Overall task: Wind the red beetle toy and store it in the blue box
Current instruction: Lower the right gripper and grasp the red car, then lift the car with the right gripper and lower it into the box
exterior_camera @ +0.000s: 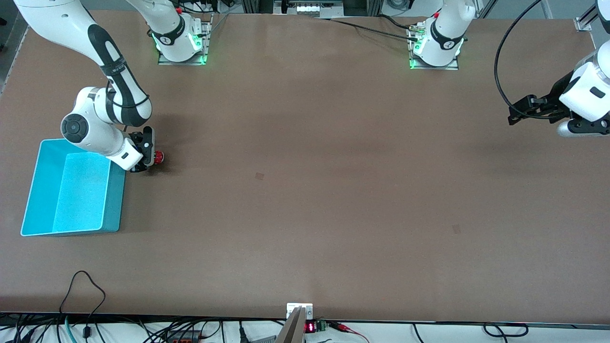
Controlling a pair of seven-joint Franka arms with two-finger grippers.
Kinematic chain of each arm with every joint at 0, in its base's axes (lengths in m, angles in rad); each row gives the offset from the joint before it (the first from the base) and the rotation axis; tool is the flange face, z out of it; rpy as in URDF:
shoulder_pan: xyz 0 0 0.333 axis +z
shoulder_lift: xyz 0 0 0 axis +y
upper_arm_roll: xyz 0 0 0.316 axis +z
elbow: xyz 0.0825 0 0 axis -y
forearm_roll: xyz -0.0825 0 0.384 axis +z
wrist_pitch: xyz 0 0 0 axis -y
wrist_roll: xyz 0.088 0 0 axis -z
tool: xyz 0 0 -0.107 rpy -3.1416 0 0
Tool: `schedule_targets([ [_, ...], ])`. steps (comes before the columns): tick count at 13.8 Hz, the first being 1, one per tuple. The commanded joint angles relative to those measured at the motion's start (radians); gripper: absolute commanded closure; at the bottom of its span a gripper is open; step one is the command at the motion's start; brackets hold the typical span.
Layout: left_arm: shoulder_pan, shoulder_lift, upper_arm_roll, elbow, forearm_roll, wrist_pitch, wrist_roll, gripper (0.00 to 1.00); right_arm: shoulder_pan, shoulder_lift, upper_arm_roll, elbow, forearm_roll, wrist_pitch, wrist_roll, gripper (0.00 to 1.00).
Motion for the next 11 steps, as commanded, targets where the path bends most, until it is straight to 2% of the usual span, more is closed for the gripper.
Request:
schedule_targets([
  [1,-0.004,0.018,0.006,0.036,-0.017,-0.024,-0.004,0.00,0.019,-0.049,0.005,-0.007,-0.006,0.008,-0.006,1.00],
  [3,-0.004,0.018,0.006,0.036,-0.017,-0.024,-0.004,0.00,0.046,-0.100,0.005,0.022,0.007,0.005,0.011,1.00],
  [5,-0.004,0.018,0.006,0.036,-0.017,-0.024,-0.004,0.00,0.051,-0.144,0.004,0.075,0.065,-0.012,0.113,1.00],
  [6,-0.003,0.018,0.006,0.036,-0.017,-0.024,-0.004,0.00,0.052,-0.146,0.004,0.119,0.088,-0.012,0.188,1.00],
  [11,-0.004,0.018,0.006,0.036,-0.017,-0.026,-0.005,0.00,0.042,-0.118,-0.002,0.272,0.086,-0.009,0.638,1.00],
])
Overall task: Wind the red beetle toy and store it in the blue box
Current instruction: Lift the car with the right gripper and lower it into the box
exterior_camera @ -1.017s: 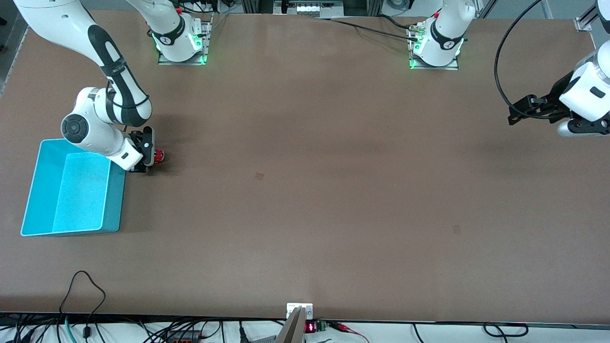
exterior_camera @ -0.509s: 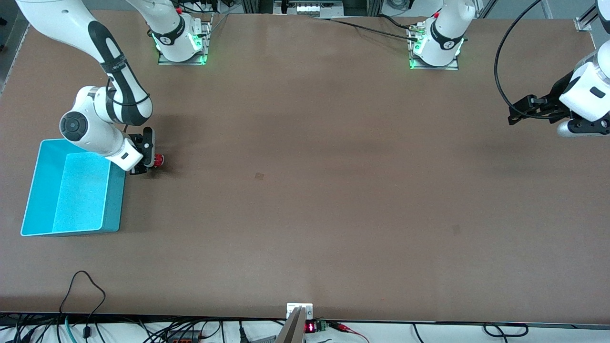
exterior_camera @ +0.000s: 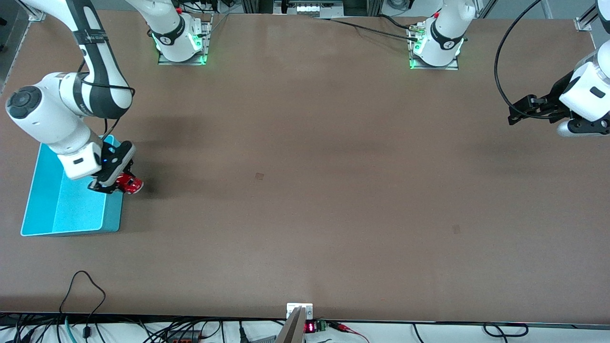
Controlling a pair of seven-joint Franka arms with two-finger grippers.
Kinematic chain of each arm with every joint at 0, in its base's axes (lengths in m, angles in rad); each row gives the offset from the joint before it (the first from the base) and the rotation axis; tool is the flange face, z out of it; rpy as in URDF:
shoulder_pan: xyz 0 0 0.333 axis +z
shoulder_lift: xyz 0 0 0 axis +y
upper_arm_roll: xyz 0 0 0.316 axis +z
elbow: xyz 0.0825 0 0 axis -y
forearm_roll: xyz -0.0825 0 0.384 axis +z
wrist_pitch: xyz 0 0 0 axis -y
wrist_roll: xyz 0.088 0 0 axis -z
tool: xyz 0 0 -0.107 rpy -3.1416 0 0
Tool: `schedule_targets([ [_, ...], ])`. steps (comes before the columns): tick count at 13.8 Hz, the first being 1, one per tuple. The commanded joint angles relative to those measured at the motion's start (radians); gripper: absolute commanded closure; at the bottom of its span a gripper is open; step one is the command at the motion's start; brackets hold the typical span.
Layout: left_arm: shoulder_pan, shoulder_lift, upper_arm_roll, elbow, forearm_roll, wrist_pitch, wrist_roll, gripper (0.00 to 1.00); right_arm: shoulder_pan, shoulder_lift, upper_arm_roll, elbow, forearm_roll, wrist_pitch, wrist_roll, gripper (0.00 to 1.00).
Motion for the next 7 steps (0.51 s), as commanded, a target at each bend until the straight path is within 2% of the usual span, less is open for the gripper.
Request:
schedule_targets([
  [1,-0.004,0.017,0.006,0.035,-0.017,-0.024,-0.006,0.00,-0.017,0.034,-0.009,0.066,0.009,-0.017,0.267,1.00],
  [5,-0.004,0.017,0.006,0.035,-0.017,-0.024,-0.004,0.00,-0.092,0.069,-0.011,0.081,0.009,-0.017,0.652,1.00],
  [7,-0.003,0.017,0.006,0.035,-0.017,-0.024,-0.004,0.00,-0.128,0.077,-0.011,0.086,0.009,-0.017,0.741,1.00],
])
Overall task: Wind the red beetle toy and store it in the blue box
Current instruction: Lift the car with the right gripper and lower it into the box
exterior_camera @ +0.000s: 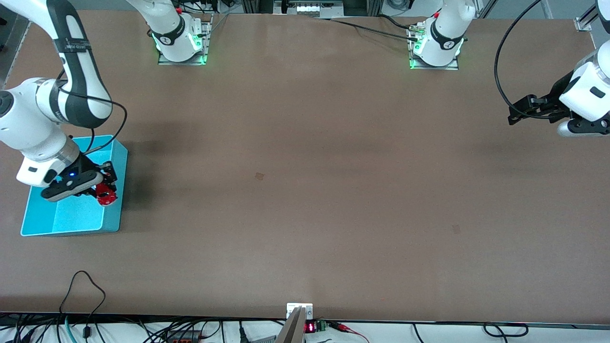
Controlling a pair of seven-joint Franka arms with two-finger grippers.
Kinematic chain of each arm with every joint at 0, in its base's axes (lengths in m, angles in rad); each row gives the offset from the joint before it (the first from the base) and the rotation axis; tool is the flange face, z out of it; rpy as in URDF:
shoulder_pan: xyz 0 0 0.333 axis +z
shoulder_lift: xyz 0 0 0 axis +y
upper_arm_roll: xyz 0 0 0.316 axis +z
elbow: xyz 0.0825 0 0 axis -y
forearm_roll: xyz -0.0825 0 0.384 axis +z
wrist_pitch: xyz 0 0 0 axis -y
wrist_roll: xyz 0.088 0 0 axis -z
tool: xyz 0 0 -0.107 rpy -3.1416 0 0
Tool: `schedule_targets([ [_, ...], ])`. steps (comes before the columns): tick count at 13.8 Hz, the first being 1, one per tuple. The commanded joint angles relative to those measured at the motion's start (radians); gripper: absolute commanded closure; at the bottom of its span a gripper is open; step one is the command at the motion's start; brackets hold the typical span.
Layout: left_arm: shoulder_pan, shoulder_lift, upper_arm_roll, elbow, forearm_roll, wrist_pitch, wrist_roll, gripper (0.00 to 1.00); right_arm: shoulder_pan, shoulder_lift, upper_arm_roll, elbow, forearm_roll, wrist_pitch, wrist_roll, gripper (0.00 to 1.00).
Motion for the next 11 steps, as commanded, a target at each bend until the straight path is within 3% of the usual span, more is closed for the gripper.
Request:
schedule_targets([
  [1,-0.003,0.017,0.006,0.035,-0.017,-0.023,-0.004,0.00,-0.058,0.022,0.010,0.031,0.007,-0.018,0.111,1.00],
  [6,-0.003,0.017,0.006,0.037,-0.019,-0.023,-0.004,0.00,-0.200,0.132,0.012,0.158,0.008,-0.061,0.097,1.00],
  [11,-0.004,0.017,0.006,0.037,-0.017,-0.023,-0.004,0.00,-0.209,0.249,0.012,0.218,0.062,-0.099,0.112,1.00],
])
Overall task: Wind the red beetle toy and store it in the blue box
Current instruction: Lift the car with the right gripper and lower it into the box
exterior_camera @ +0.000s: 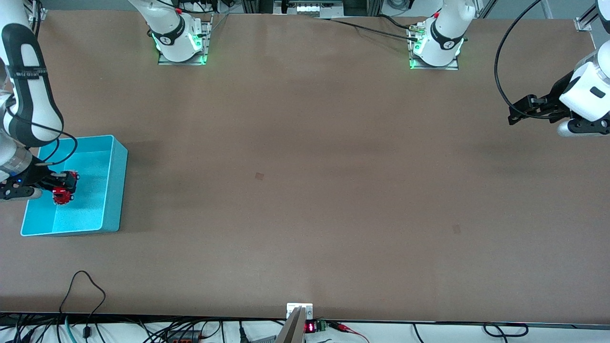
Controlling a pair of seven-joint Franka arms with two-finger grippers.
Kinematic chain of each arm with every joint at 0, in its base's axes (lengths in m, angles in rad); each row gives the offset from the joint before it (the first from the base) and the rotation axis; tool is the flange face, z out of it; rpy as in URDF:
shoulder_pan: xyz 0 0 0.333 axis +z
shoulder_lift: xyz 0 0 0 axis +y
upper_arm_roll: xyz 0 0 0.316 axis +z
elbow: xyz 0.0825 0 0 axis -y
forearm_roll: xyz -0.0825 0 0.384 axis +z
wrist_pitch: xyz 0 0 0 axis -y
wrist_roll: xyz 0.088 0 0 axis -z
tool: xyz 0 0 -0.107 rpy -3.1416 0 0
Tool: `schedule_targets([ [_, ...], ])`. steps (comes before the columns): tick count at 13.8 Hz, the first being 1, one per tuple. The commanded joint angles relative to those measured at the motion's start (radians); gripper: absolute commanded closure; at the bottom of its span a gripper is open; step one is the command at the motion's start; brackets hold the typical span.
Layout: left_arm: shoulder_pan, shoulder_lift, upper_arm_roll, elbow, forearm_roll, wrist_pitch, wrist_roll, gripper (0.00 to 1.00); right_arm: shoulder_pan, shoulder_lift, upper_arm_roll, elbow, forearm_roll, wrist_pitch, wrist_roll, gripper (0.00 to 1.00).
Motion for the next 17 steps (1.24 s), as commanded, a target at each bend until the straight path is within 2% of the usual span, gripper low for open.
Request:
schedule_targets([
  [1,-0.004,0.017,0.006,0.034,-0.017,-0.023,-0.004,0.00,0.000,0.058,0.013,0.049,0.057,-0.021,0.026,1.00],
  [3,-0.004,0.017,0.006,0.036,-0.019,-0.023,-0.004,0.00,-0.001,0.080,0.013,0.050,0.094,-0.021,0.031,0.99],
  [5,-0.003,0.017,0.006,0.036,-0.017,-0.023,-0.004,0.00,-0.004,0.105,0.013,0.048,0.085,-0.009,0.019,0.98],
  [8,-0.004,0.017,0.006,0.036,-0.017,-0.023,-0.004,0.00,-0.001,0.128,0.013,0.036,0.082,0.037,-0.016,0.88],
  [10,-0.003,0.017,0.006,0.034,-0.017,-0.023,-0.004,0.00,0.003,0.141,0.013,0.034,0.080,0.068,-0.033,0.70],
  [11,-0.003,0.017,0.006,0.036,-0.017,-0.026,-0.006,0.00,0.007,0.141,0.013,0.034,0.082,0.070,-0.039,0.47],
  [12,-0.004,0.017,0.006,0.036,-0.017,-0.026,-0.006,0.00,0.013,0.141,0.013,0.034,0.083,0.071,-0.040,0.16],
  [13,-0.004,0.017,0.006,0.036,-0.017,-0.026,-0.006,0.00,0.010,0.140,0.013,0.034,0.082,0.073,-0.046,0.00],
  [17,-0.004,0.017,0.006,0.036,-0.019,-0.026,-0.004,0.00,0.007,0.097,0.015,0.037,0.089,0.061,-0.081,0.00],
])
